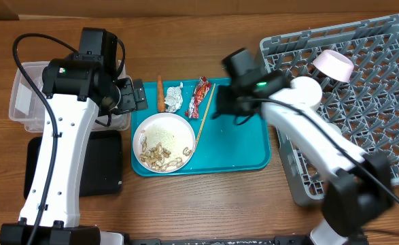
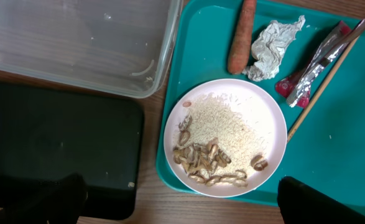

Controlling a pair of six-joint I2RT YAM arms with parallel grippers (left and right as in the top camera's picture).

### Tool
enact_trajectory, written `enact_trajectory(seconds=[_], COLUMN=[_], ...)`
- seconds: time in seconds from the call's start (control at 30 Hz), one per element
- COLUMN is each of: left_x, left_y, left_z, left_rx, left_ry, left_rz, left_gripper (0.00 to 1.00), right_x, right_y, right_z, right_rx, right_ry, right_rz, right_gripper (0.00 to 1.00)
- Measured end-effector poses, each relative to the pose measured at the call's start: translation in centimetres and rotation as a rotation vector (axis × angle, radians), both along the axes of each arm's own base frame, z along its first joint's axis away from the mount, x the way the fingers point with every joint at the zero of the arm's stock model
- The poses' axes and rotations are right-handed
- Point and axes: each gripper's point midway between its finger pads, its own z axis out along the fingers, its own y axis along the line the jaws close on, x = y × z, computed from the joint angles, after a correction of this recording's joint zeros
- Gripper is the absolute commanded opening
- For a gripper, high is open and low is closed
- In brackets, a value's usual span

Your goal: Sort waste into correct bins and load items into the dishwasher

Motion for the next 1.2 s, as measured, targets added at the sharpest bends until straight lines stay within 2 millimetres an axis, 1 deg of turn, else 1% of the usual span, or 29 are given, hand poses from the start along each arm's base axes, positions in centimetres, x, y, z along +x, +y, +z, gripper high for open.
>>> enact_trajectory(seconds=[0.07,0.17,0.27,0.37,0.67,0.73,0.97,1.07,1.13,1.17,1.2], left_x=[0.0,0.0,0.0,0.0,0.0,0.0,0.0,0.0,0.0,0.0,0.0], left_y=[0.0,0.0,0.0,0.0,0.0,0.0,0.0,0.0,0.0,0.0,0.0], left_z=[0.0,0.0,0.0,0.0,0.0,0.0,0.0,0.0,0.0,0.0,0.0], left_rx=[0.000,0.000,0.000,0.000,0.000,0.000,0.000,0.000,0.000,0.000,0.000], left_ry=[0.000,0.000,0.000,0.000,0.000,0.000,0.000,0.000,0.000,0.000,0.000], left_rz=[0.000,0.000,0.000,0.000,0.000,0.000,0.000,0.000,0.000,0.000,0.000], left_gripper=[1.00,1.00,1.00,1.00,1.00,1.00,1.00,1.00,1.00,1.00,1.00], right_x=[0.0,0.1,0.4,0.6,1.0,0.9,0.4,0.2,0.2,0.1,0.0], right_y=[1.4,2.0,2.1,2.3,2.9,2.9,3.6,4.1,4.4,4.4,4.2], right_z=[-2.8,-6.2,-8.7,-10.1,-10.1,-10.1,-10.4,-10.6,-10.6,-10.6,-10.7], right_rx=[-0.003,-0.011,-0.014,-0.013,0.005,0.005,-0.009,-0.011,-0.009,-0.008,-0.015], right_ry=[0.049,0.109,0.147,0.164,0.147,0.147,0.146,0.146,0.146,0.151,0.159], right_rz=[-0.052,-0.135,-0.196,-0.219,-0.201,-0.199,-0.189,-0.185,-0.185,-0.196,-0.196], right_gripper=[0.35,0.35,0.34,0.34,0.35,0.32,0.32,0.34,0.13,0.07,0.05])
